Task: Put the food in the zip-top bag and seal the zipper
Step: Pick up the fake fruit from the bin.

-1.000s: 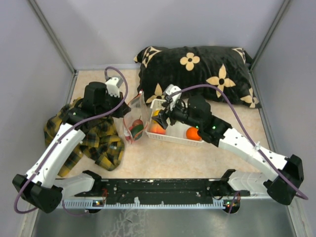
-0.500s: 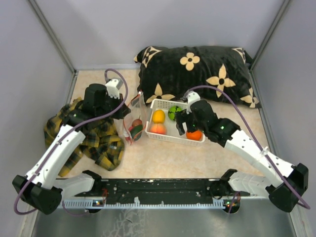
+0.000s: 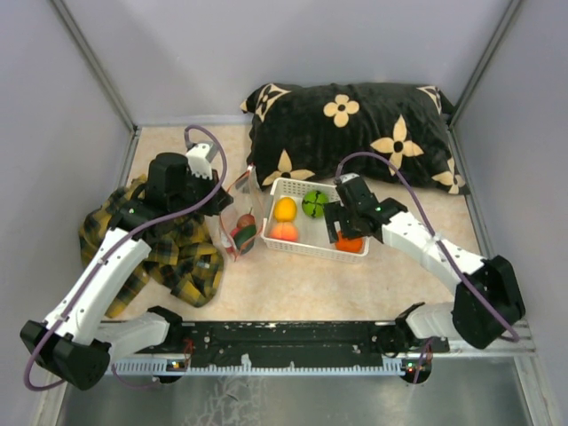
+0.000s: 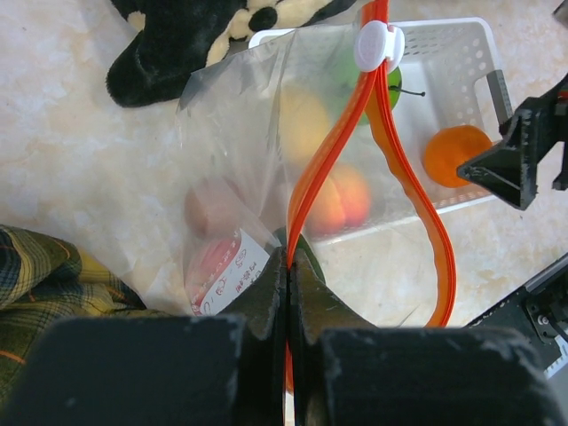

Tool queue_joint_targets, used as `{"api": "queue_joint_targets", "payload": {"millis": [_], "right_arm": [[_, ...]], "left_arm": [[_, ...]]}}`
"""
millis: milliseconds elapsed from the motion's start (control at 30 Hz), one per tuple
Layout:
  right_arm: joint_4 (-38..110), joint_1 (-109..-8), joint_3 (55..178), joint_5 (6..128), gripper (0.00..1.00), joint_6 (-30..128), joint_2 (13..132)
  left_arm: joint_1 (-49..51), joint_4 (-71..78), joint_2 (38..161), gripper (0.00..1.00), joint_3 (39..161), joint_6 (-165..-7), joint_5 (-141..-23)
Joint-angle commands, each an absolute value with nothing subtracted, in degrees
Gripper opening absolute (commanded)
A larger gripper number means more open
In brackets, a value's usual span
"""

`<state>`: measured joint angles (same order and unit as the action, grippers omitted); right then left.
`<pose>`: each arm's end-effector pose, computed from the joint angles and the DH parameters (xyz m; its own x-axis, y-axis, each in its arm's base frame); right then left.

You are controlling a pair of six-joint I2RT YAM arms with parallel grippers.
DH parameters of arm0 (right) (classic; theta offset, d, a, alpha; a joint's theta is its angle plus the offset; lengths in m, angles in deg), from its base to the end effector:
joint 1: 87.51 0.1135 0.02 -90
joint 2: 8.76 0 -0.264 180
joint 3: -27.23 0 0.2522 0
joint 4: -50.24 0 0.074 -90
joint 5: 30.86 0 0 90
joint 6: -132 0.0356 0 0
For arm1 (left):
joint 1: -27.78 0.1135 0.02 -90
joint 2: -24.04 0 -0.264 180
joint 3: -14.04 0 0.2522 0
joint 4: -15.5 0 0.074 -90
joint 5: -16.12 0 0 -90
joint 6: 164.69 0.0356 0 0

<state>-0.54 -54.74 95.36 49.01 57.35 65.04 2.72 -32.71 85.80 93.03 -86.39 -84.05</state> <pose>0.2200 0.1342 0.2512 -0.7952 -0.2020 -0.5718 -0.2495 0.9684 0.0049 0.2052 -0.1029 0.3647 -0.5689 0.0457 -0.8211 0.4480 0.8545 -0.2629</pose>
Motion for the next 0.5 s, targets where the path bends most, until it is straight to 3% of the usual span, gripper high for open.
{"api": "queue_joint_targets", "payload": {"millis": [0, 467], "right_arm": [[2.9, -56.2, 93.9, 51.0, 0.85, 59.4, 68.0], [2.0, -61.4, 91.0, 44.8, 0.84, 59.8, 73.0]], "left_arm": [[3.5, -31.1, 85.4, 0.00, 92.2, -85.8, -85.2], [4.6, -30.8, 86.1, 0.00, 92.1, -85.7, -86.3]]}}
